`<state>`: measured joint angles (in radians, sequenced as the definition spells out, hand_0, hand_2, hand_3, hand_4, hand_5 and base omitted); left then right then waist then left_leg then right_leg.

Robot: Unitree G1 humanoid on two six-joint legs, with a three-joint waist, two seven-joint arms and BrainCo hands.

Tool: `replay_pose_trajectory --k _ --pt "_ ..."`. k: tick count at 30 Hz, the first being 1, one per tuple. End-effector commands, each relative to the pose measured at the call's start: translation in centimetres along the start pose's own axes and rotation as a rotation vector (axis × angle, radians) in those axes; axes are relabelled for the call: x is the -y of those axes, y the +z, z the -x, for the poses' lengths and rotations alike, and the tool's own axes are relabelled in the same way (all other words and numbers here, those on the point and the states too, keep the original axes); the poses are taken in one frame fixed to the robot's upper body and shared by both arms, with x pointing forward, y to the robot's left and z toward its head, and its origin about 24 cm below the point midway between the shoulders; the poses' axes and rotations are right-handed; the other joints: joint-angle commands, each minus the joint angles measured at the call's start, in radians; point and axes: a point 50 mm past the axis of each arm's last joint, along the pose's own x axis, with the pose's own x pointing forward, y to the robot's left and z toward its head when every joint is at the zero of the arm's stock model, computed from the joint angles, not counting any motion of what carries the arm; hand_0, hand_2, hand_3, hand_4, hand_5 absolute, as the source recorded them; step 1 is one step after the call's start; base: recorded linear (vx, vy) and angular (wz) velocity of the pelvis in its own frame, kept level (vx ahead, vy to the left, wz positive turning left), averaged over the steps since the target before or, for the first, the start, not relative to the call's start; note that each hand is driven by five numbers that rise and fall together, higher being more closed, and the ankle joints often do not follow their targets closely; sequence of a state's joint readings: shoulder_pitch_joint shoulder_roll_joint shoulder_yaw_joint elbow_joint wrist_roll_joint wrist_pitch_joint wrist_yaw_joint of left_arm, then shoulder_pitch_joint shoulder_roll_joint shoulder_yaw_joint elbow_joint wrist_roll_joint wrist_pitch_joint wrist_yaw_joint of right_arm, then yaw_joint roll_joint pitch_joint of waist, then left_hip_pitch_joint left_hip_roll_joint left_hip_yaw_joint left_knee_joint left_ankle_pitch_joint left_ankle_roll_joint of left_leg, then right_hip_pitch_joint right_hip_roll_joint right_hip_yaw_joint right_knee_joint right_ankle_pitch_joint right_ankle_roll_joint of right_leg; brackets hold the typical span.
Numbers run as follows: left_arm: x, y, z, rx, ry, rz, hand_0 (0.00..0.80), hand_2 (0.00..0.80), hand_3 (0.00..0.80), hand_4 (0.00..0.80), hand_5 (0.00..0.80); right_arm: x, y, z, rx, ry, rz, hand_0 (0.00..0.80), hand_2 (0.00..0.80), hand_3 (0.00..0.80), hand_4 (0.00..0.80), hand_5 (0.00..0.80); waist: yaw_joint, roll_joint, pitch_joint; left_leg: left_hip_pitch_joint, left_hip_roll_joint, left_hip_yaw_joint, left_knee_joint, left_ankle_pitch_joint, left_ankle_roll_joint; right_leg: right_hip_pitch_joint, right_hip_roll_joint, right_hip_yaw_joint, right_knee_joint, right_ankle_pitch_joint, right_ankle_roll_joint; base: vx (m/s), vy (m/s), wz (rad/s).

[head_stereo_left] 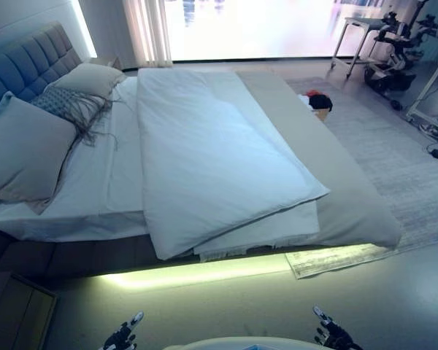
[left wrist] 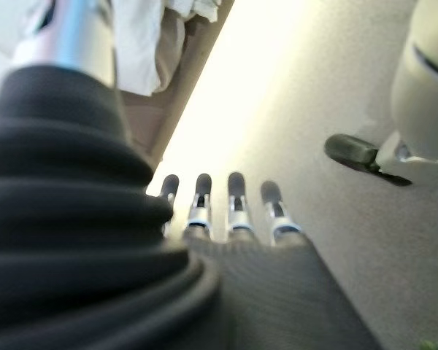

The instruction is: Make the bed neatly

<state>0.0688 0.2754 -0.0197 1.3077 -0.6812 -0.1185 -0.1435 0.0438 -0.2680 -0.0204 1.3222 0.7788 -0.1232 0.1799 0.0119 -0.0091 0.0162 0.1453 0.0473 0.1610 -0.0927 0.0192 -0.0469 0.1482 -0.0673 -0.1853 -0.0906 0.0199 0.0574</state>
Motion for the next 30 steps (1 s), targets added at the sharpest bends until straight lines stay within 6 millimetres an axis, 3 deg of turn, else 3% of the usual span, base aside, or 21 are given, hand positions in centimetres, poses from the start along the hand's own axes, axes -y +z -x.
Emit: replay_pose_trajectory --k 1,9,14,18,20,22,24,27,30 --pt "2.1 1.0 -0.7 0.007 -0.021 -0.014 0.000 0.000 0.000 0.000 0.000 -2.7 2.3 -1.0 0.029 0.052 0.003 0.000 0.000 0.000 0.000 0.000 -0.013 -0.003 0.038 0.041 -0.060 0.015 0.005 -0.074 0.041 0.012 0.025 0.008 0.009 0.002 0.024 0.000 0.000 0.00" --pt "2.1 1.0 -0.7 0.011 -0.016 -0.038 0.000 0.000 0.000 0.000 0.000 -3.2 1.9 -1.0 0.006 0.095 -0.016 0.000 0.000 0.000 0.000 0.000 -0.011 -0.009 0.038 0.050 -0.058 0.012 0.005 -0.074 0.040 0.019 0.032 0.016 0.009 -0.001 0.019 0.036 -0.049 -0.02" --pt "1.0 1.3 -0.5 0.018 0.029 -0.028 0.000 0.000 0.000 0.000 0.000 -2.6 1.8 -0.9 0.003 0.092 -0.032 0.000 0.000 0.000 0.000 0.000 -0.017 -0.014 0.039 0.056 -0.053 0.016 0.020 -0.073 0.039 0.017 0.042 0.032 0.024 -0.011 0.009 0.049 -0.085 -0.02" --pt "0.4 2.5 -0.6 0.053 0.059 -0.007 0.000 0.000 0.000 0.000 0.000 -2.3 2.7 -0.9 0.027 0.083 -0.053 0.000 0.000 0.000 0.000 0.000 -0.018 -0.037 0.076 -0.049 -0.027 0.017 0.281 -0.099 0.023 -0.021 0.030 0.032 0.105 -0.037 -0.026 -0.024 -0.127 -0.05" --pt "0.2 2.7 -0.5 0.059 0.073 -0.004 0.000 0.000 0.000 0.000 0.000 -1.9 3.3 -0.9 0.036 0.072 -0.049 0.000 0.000 0.000 0.000 0.000 -0.013 -0.047 0.109 -0.156 -0.003 0.009 0.472 -0.031 0.006 -0.031 0.032 0.029 0.134 -0.053 -0.057 -0.034 -0.152 -0.09" --pt "-0.1 2.4 -0.5 0.053 0.079 0.021 0.000 0.000 0.000 0.000 0.000 -1.4 3.9 -0.9 0.046 0.052 -0.027 0.000 0.000 0.000 0.000 0.000 -0.006 -0.042 0.137 -0.256 0.018 -0.002 0.576 0.041 -0.017 -0.030 0.041 0.038 0.154 -0.065 -0.073 0.030 -0.096 -0.18" --pt "-0.2 2.0 -0.4 0.045 0.075 0.043 0.000 0.000 0.000 0.000 0.000 -1.0 4.2 -0.8 0.050 0.033 -0.017 0.000 0.000 0.000 0.000 0.000 0.008 -0.028 0.158 -0.305 0.011 -0.016 0.529 0.077 -0.026 -0.009 0.055 0.060 0.156 -0.076 -0.067 0.149 -0.008 -0.30" --pt "-0.5 1.0 -0.2 0.031 0.073 0.046 0.000 0.000 0.000 0.000 0.000 -0.5 4.4 -0.7 0.047 0.033 -0.018 0.000 0.000 0.000 0.000 0.000 0.037 -0.005 0.171 -0.294 0.012 -0.026 0.260 0.136 -0.033 0.058 0.082 0.084 0.135 -0.105 -0.047 0.340 0.060 -0.32" --pt "-0.7 0.2 0.0 0.016 0.068 0.032 0.000 0.000 0.000 0.000 0.000 -0.3 4.1 -0.6 0.044 0.047 -0.023 0.000 0.000 0.000 0.000 0.000 0.074 0.004 0.169 -0.326 0.033 -0.064 0.009 0.201 -0.053 0.137 0.090 0.109 0.112 -0.141 -0.041 0.413 0.082 -0.23"
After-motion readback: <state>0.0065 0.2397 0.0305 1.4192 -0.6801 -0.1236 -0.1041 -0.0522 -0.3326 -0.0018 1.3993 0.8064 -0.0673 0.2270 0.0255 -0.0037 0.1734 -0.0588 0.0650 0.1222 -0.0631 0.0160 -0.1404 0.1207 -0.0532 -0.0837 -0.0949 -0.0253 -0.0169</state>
